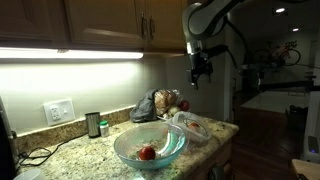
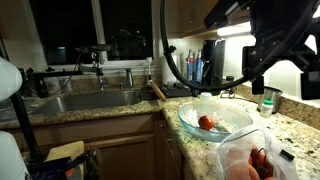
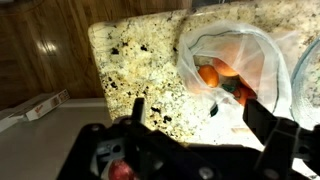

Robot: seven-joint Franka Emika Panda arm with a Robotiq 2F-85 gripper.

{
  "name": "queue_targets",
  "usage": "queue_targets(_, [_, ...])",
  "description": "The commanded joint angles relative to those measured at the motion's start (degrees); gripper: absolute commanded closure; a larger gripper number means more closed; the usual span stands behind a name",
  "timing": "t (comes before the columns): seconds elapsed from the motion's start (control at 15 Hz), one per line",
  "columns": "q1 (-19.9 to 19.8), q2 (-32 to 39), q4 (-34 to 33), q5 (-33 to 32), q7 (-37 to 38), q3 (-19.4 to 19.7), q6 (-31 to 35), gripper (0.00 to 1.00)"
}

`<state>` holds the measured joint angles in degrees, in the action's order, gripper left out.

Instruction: Pick up a tomato from the carrier and put it in the bowl

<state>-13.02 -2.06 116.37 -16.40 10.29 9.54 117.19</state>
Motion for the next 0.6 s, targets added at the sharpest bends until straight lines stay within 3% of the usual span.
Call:
queue_targets(0.0, [0.7,0.2,-0.6,-0.1,0.5,0.4,-0.6,0.00])
queue_targets(0.53, [1.8,3.4,-1.5,0.0,2.0,0.0,-1.1,0.00])
